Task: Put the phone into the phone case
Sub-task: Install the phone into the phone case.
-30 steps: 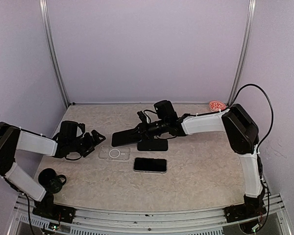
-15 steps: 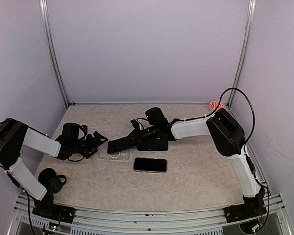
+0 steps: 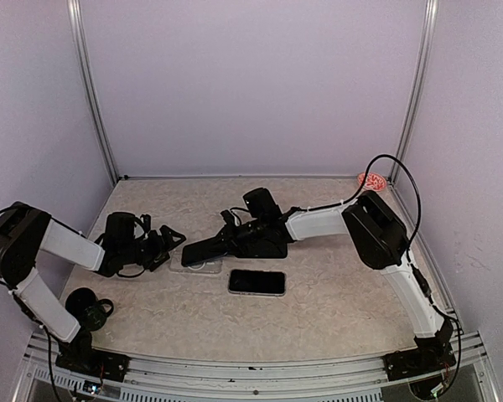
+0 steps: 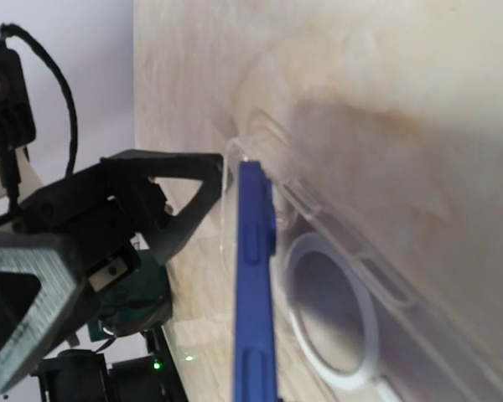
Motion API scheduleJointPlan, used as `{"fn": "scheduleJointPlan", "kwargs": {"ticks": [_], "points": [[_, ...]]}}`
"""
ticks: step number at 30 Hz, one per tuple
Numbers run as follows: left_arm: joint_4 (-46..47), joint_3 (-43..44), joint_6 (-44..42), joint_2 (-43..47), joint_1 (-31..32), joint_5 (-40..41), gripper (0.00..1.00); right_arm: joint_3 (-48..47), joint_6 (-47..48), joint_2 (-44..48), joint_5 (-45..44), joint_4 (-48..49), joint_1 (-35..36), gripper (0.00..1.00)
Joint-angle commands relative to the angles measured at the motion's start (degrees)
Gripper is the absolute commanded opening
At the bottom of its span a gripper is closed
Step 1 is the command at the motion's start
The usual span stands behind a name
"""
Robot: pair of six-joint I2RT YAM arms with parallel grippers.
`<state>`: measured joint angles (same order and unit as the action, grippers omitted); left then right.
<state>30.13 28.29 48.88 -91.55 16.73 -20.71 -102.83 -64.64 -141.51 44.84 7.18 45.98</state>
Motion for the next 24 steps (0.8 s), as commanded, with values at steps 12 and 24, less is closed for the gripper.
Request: {"fn": "scheduleJointPlan", "kwargs": {"ticks": [12, 24], "points": [[3.7, -2.0, 1.3, -1.4, 0.8, -1.3, 0.95, -1.6, -3.0, -2.5, 2.0, 4.4, 1.7, 0.0], [5.4, -3.7, 2.9, -0.9, 3.0, -1.4, 0.95, -0.4, -6.9, -4.3, 1.1, 8.8, 1.8, 0.0]]}}
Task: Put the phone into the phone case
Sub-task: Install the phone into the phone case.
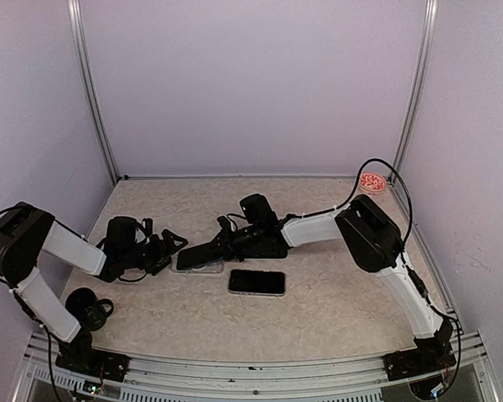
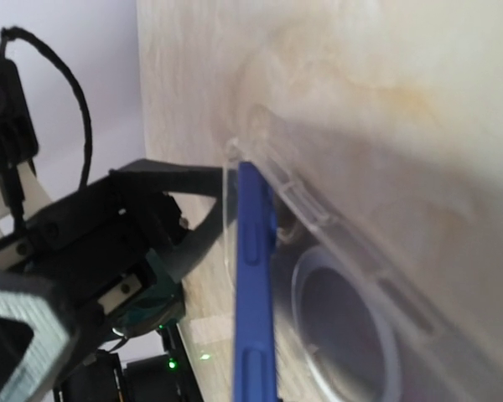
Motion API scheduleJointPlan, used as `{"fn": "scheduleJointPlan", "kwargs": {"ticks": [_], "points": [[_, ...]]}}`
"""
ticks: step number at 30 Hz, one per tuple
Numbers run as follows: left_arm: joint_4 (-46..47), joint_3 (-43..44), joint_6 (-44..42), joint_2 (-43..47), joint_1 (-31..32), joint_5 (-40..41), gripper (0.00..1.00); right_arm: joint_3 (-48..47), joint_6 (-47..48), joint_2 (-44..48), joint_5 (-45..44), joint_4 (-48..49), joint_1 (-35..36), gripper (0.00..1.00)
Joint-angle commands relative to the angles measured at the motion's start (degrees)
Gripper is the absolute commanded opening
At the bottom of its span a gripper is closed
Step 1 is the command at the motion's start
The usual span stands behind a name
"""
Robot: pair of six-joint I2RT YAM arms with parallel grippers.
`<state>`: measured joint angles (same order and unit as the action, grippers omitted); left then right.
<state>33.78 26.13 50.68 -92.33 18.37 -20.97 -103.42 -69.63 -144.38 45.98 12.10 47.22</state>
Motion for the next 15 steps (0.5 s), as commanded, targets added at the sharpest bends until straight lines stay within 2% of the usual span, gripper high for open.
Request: {"fn": "scheduleJointPlan", "kwargs": {"ticks": [1, 15], "points": [[1.9, -1.6, 1.1, 0.0, 1.6, -1.1, 0.95, 0.2, -2.1, -1.6, 0.1, 4.2, 0.7, 0.0], [0.7, 0.1, -0.2, -1.9, 1.3, -0.8, 0.95, -1.6, -1.8, -4.7, 4.6, 5.2, 1.2, 0.0]]}}
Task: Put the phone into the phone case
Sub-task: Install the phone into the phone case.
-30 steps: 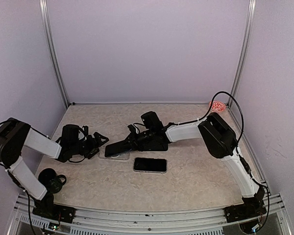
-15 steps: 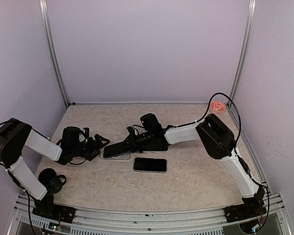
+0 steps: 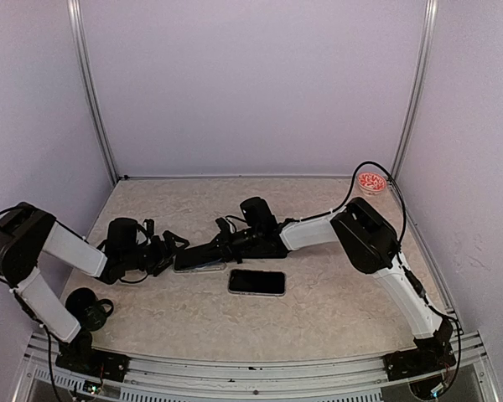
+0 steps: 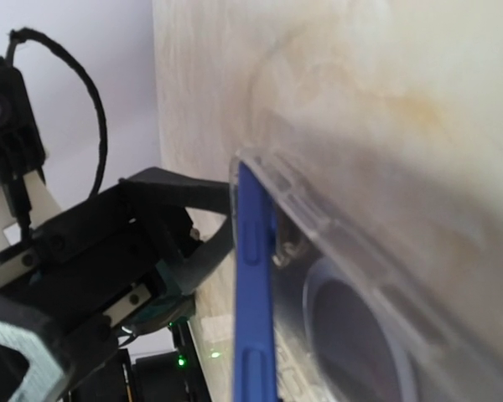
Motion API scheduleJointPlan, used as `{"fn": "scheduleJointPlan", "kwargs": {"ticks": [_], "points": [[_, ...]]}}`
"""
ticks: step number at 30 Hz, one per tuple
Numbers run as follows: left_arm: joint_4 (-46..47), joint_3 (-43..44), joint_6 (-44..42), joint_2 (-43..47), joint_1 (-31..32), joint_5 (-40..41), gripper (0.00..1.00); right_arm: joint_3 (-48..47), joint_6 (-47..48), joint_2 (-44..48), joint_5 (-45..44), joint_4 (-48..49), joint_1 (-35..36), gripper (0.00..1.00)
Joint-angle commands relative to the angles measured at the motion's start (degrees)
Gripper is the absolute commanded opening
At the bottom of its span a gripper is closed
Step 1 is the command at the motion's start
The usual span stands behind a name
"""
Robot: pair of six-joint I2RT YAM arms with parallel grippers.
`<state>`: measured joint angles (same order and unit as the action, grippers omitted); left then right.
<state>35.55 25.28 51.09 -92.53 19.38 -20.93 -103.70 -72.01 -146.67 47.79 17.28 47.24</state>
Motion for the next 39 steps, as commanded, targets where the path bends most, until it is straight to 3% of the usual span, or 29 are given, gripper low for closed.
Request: {"fn": "scheduleJointPlan", "kwargs": {"ticks": [1, 9, 22, 39], "points": [[-1.1, 1.1, -0.6, -1.9, 0.3, -0.9, 0.95, -1.3, 0.7, -2.5, 3.1, -0.1, 1.2, 0.0], [-1.4, 3.0, -0.2, -3.2, 0.5, -1.4, 0.95, -0.9, 2.0, -2.9, 3.5, -0.8, 1.2, 0.0], [-2.2, 3.5, 0.1, -1.9, 1.7, -2.8, 0.95, -0.4, -2.1, -4.8, 4.7, 10.2, 1.0, 0.0], [-5.9, 1.0, -0.4, 7.5, -0.5, -3.6, 0.96, 7.4, -2.2, 2.2, 5.0, 18.5, -0.6, 0.0]]}}
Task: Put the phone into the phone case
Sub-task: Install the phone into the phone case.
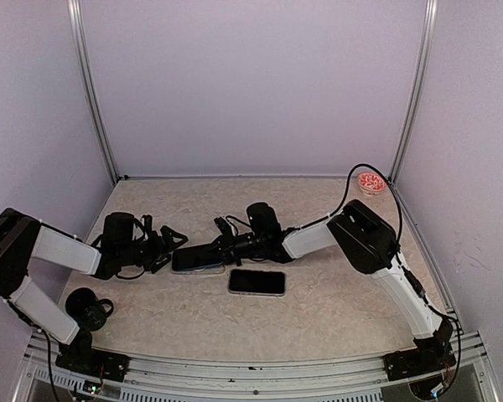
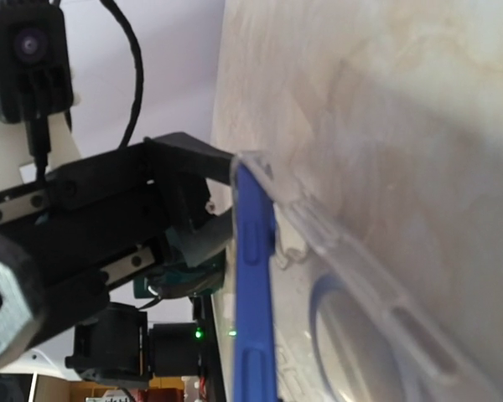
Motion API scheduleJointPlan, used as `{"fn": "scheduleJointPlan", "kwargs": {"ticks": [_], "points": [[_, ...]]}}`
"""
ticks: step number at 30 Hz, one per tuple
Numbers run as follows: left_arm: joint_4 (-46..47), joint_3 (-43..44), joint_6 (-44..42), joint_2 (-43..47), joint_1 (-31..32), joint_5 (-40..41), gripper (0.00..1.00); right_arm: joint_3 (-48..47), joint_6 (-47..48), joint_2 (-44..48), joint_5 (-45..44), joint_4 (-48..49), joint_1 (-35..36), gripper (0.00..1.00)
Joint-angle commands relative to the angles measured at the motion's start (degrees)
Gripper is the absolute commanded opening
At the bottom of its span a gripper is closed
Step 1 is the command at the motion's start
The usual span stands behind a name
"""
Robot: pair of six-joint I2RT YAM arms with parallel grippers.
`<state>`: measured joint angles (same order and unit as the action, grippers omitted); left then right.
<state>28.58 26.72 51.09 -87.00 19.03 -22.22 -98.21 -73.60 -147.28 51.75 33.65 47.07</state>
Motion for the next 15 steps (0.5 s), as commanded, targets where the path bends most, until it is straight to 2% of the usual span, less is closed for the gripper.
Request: {"fn": "scheduleJointPlan", "kwargs": {"ticks": [1, 15], "points": [[0.9, -0.6, -0.5, 2.2, -0.2, -2.4, 0.96, 2.3, -0.7, 3.2, 1.3, 2.8, -0.4, 0.0], [-2.1, 0.0, -1.4, 3.1, 0.9, -3.1, 0.92, 6.4, -3.3, 5.5, 2.3, 12.1, -0.4, 0.0]]}}
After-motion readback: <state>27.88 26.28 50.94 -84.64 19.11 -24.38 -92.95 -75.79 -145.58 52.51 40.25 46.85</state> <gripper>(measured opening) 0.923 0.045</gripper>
